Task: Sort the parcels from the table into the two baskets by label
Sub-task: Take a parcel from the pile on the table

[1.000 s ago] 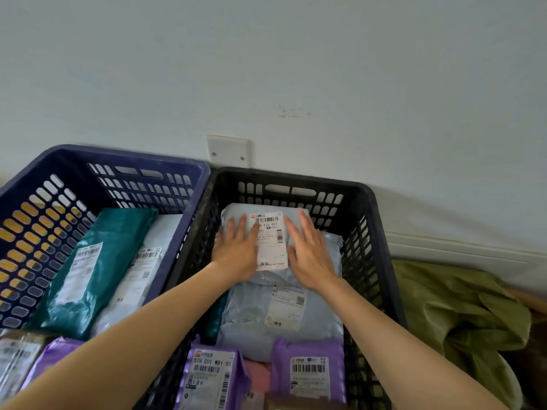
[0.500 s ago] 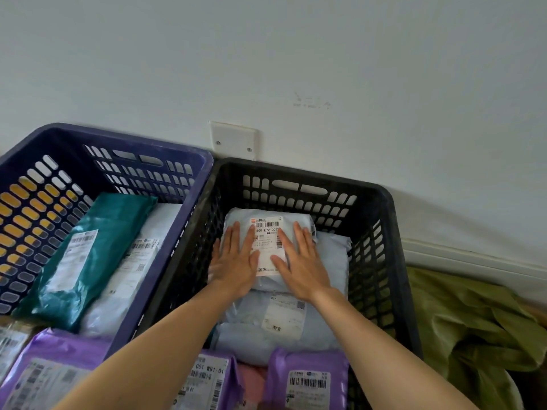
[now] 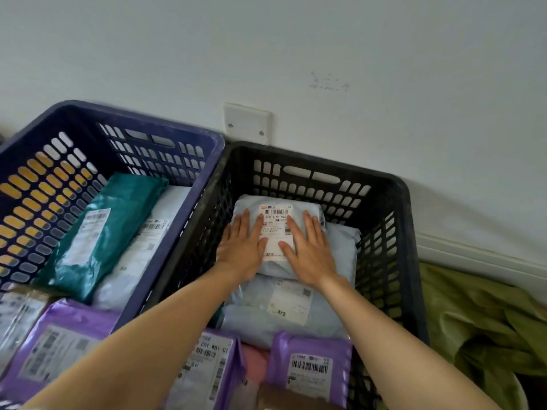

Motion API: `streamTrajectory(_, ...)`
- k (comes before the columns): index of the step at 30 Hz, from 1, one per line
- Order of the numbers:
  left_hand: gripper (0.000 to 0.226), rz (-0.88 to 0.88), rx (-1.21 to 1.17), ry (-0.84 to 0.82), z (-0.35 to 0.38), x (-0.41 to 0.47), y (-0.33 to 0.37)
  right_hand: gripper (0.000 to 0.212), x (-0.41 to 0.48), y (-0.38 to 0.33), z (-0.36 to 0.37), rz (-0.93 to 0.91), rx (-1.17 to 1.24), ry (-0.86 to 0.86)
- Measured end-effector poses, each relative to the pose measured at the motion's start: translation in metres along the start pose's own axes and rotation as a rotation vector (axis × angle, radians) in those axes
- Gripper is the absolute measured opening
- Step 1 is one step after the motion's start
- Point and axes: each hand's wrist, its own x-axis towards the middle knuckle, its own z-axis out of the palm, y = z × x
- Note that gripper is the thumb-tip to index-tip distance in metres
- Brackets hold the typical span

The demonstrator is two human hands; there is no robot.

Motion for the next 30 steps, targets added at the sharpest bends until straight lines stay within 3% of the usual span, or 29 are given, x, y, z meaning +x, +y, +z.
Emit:
streamTrajectory(8,0.060,0.065,0.168,0.098,-0.057,-0.032,0.000,0.059,-0.004,-0.007,-0.021,-0.005,0.081,0.161)
streamTrajectory(18,0.055,0.090,0.071,0.264,-0.116,-0.072,-0.007,0.050,-0.005,-0.055,-0.068,-0.144,0.218,0.309)
streamTrajectory(30,0.055,-0.082,-0.046,0.400,-0.167,-0.163,-0.150,0.047,-0.020,-0.217,-0.071,-0.362,0.331,0.366)
